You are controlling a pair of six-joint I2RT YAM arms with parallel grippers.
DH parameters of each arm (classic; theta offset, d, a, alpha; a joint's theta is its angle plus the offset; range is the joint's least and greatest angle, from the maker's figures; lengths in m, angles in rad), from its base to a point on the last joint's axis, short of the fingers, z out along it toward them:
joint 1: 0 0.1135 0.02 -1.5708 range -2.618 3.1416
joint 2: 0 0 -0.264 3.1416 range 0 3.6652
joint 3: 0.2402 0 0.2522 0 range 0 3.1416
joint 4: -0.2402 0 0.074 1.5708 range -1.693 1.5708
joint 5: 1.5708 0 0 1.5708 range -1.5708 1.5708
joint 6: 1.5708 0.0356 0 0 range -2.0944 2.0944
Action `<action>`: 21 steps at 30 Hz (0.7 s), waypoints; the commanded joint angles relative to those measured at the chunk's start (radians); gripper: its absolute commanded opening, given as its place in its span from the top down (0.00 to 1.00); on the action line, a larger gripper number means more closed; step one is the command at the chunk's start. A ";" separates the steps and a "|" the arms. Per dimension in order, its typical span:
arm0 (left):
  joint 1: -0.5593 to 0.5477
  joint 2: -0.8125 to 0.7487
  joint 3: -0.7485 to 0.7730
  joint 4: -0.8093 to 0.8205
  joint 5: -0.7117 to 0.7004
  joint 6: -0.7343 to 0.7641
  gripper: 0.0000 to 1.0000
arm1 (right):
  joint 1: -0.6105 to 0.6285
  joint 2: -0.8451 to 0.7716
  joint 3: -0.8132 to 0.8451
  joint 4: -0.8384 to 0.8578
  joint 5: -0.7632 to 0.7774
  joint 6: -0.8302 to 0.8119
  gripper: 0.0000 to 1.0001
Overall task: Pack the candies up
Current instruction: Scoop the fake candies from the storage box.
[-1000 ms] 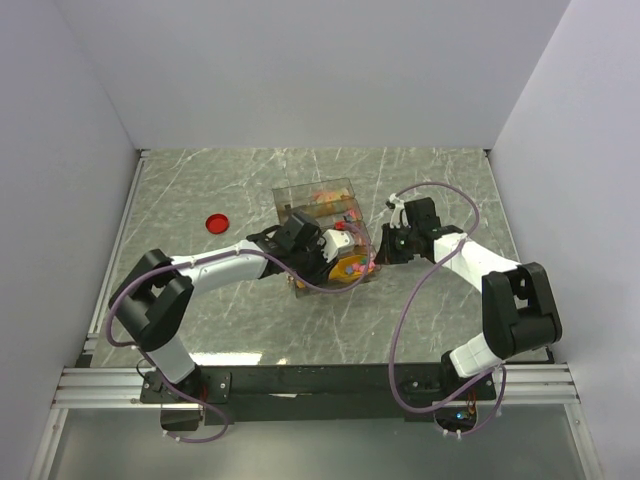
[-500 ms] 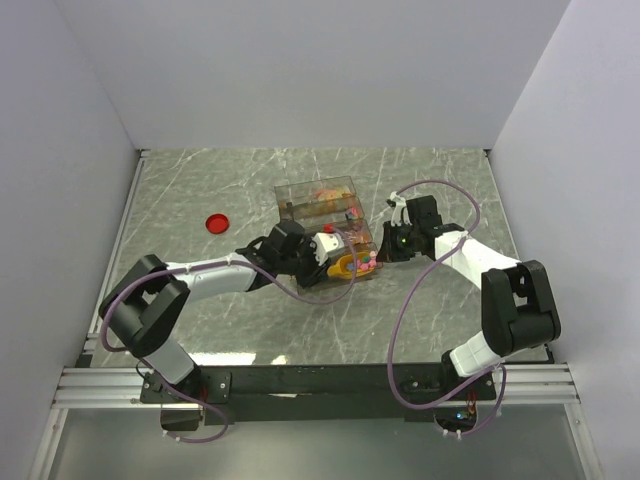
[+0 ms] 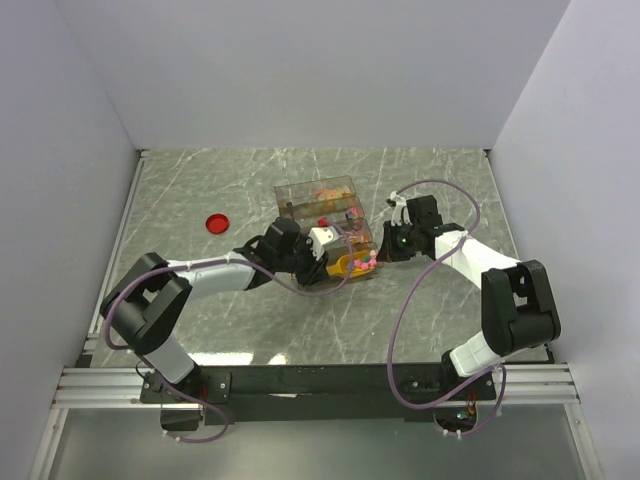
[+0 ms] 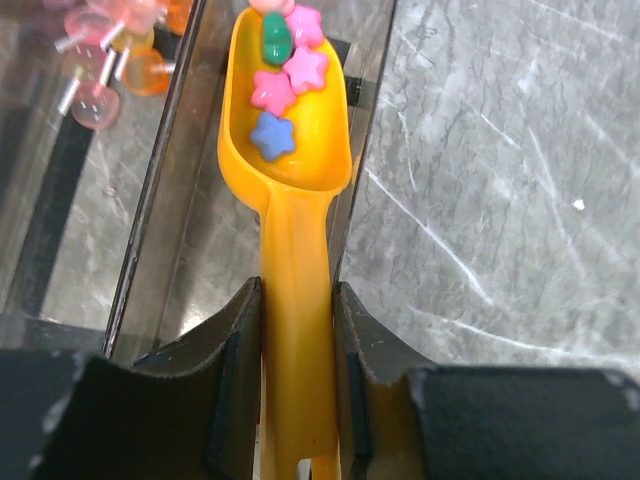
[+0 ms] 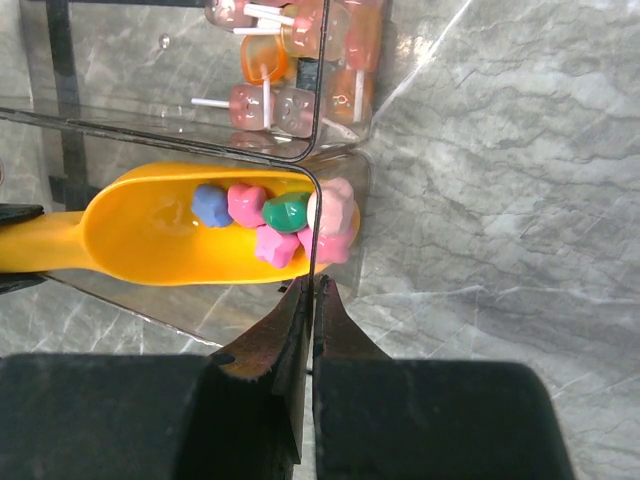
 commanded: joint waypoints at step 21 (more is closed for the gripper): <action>-0.016 -0.017 0.040 0.114 -0.031 -0.100 0.95 | 0.031 0.034 -0.015 -0.059 -0.060 -0.016 1.00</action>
